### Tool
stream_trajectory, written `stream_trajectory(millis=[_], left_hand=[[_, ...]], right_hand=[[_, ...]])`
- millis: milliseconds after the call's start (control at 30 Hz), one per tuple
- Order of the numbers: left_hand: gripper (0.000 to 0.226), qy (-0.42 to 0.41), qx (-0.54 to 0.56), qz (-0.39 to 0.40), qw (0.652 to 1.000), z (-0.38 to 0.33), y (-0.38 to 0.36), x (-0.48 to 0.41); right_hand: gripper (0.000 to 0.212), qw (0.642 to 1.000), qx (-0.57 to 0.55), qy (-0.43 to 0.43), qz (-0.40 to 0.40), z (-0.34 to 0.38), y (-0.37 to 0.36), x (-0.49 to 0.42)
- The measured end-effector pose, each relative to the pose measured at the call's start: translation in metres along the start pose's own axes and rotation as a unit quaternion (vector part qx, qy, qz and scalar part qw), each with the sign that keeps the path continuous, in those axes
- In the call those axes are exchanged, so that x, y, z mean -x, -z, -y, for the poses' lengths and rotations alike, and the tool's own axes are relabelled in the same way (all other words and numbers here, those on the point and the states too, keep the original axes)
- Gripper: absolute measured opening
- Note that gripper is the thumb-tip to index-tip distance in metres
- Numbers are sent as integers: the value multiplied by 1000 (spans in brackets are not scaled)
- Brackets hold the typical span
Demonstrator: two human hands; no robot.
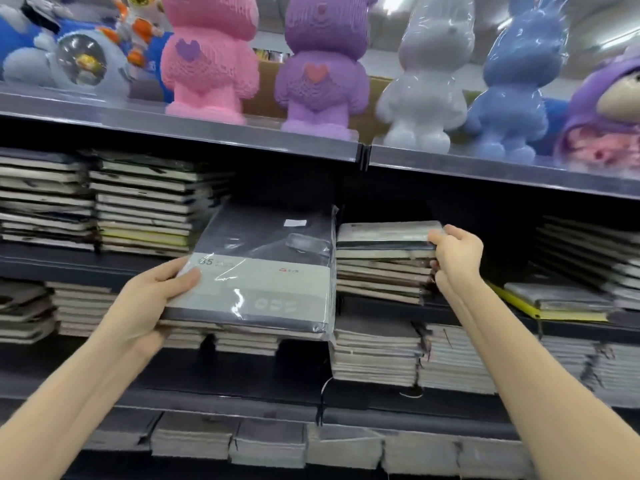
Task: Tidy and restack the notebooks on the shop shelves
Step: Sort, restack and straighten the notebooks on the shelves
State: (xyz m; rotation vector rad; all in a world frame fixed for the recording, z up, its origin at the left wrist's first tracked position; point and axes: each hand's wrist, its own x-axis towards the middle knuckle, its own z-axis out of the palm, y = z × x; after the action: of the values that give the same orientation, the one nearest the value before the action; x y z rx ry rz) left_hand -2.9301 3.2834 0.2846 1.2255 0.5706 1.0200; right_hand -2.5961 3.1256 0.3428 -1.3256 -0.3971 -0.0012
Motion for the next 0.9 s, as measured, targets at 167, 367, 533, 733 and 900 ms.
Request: stream_trajectory(millis=[167, 367, 533, 733, 900], left_hand=[[21, 12, 10, -27, 1000, 6, -44, -14], [21, 11, 0, -27, 1000, 8, -63, -19], [17, 8, 0, -22, 1000, 0, -70, -27], [15, 18, -10, -10, 1000, -5, -86, -34], [10, 40, -1, -3, 999, -10, -123, -53]], right_hand=[[35, 991, 127, -20, 44, -6, 3, -33], [58, 862, 437, 178, 186, -20, 24, -40], [45, 883, 353, 134, 278, -29, 9, -50], [42, 893, 284, 301, 178, -14, 27, 4], [38, 881, 207, 263, 334, 1, 41, 36]])
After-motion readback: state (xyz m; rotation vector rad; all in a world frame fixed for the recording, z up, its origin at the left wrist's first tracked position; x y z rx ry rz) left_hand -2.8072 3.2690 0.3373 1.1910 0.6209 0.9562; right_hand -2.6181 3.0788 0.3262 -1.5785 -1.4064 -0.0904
